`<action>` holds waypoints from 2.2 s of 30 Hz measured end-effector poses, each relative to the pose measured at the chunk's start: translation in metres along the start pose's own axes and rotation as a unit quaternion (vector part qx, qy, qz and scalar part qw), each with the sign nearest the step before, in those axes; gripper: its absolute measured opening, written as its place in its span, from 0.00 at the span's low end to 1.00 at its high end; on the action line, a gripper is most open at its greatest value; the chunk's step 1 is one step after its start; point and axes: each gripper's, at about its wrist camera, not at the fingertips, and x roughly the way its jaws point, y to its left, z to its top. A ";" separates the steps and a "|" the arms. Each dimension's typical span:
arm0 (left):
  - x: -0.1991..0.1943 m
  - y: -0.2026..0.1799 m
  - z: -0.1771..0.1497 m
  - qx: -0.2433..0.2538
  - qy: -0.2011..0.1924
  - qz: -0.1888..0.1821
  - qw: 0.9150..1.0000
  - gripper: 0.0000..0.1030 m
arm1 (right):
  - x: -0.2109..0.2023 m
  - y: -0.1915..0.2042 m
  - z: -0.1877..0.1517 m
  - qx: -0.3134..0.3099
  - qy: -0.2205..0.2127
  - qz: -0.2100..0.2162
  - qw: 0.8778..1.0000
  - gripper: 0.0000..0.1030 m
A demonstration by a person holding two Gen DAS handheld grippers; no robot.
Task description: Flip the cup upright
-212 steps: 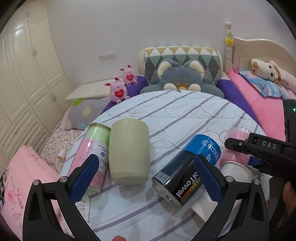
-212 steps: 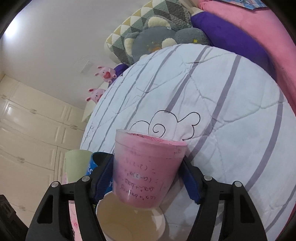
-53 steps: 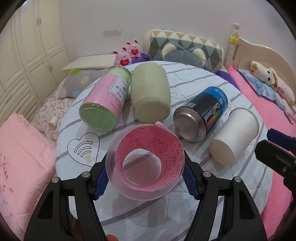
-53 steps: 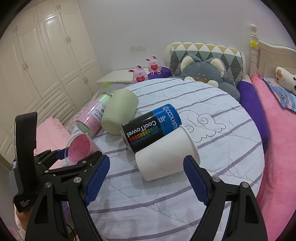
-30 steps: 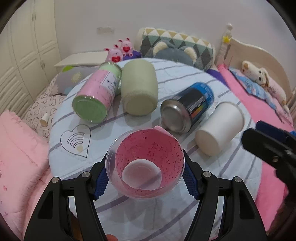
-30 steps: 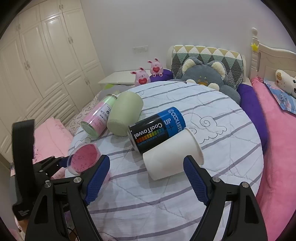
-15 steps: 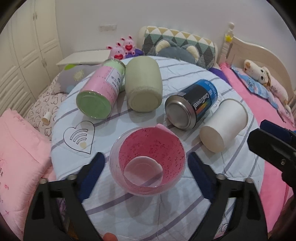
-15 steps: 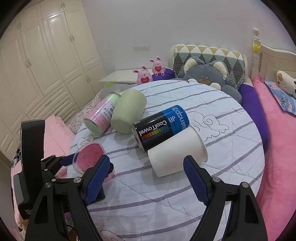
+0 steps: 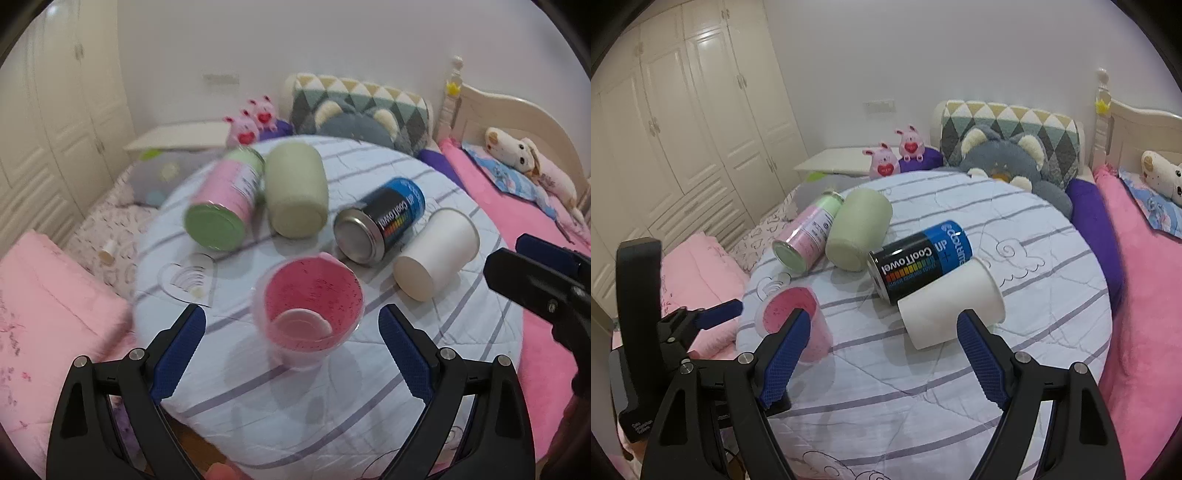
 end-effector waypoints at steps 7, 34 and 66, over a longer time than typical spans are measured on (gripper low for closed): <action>-0.037 0.000 -0.012 -0.006 -0.068 0.062 0.996 0.99 | -0.018 -0.001 -0.006 -0.006 -0.028 -0.002 1.000 0.81; -0.065 -0.033 -0.038 -0.009 -0.092 0.056 0.994 0.99 | -0.053 -0.017 -0.029 -0.032 -0.098 -0.002 0.995 0.81; -0.066 -0.022 -0.039 -0.016 -0.097 0.085 0.991 1.00 | -0.051 -0.013 -0.032 -0.035 -0.089 -0.005 0.995 0.81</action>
